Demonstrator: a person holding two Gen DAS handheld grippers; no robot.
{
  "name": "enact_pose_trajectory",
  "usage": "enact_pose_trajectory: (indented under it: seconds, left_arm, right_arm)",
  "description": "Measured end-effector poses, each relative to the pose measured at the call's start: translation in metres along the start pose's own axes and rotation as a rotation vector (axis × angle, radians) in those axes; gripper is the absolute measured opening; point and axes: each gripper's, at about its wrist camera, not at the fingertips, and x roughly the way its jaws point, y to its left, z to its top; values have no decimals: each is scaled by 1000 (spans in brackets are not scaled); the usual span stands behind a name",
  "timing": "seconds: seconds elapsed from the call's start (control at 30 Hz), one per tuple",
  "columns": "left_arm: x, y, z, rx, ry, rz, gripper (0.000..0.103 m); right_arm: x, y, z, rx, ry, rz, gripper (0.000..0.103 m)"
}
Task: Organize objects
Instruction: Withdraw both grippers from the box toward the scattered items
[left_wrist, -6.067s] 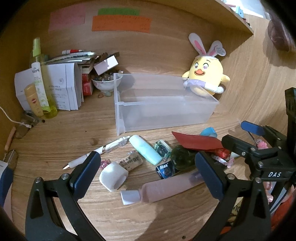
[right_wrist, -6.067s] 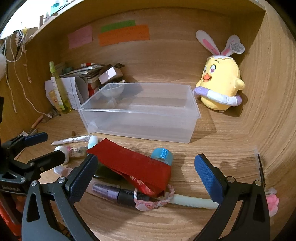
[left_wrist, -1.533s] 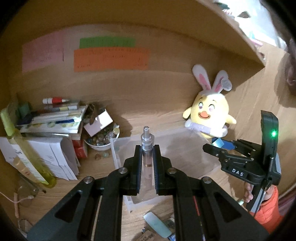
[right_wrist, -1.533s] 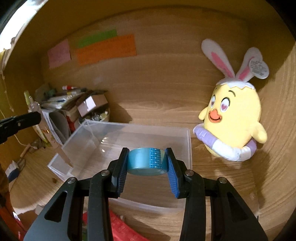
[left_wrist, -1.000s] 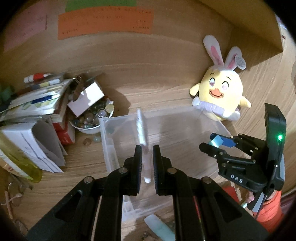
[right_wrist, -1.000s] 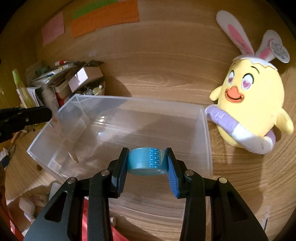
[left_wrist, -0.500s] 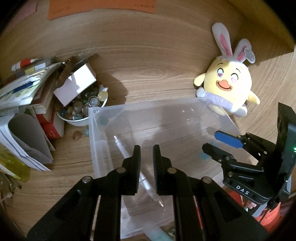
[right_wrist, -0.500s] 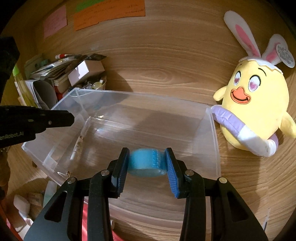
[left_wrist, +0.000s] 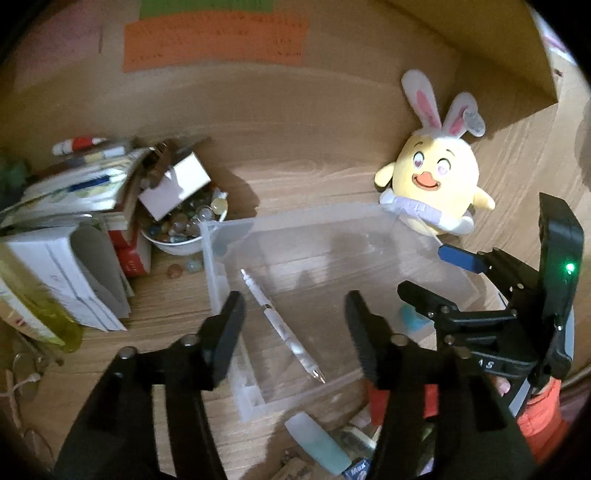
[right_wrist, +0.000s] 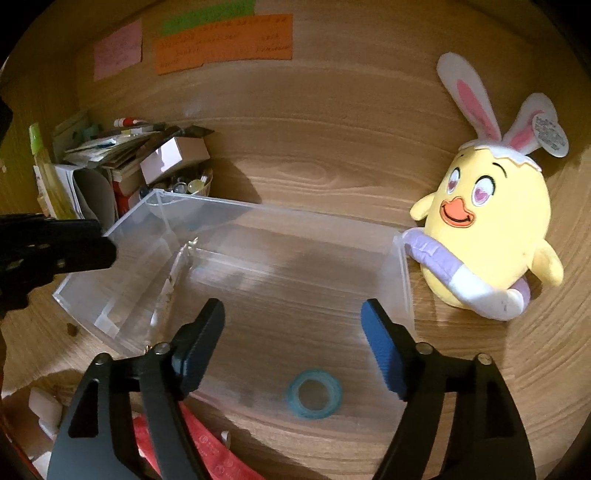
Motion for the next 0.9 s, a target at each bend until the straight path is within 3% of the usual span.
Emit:
enact_pose_trajectory:
  seconds: [0.13,0.33,0.6,0.9]
  left_arm:
    - [-19,2,-6,10,-32,11,76]
    - [-45,11,-19,19,-75,46,89]
    - [-55,32,-43,-10,-54,67,90]
    - [-40,54,-77,-45,21,82,90]
  right_arm:
    - [-12,0,-1,10,-6,-4,80]
    - [-35,2,-5,22,-32,2,84]
    - [-58,5,-20,31,-38,11,87]
    - [-58,15,-55,19,42,33,87]
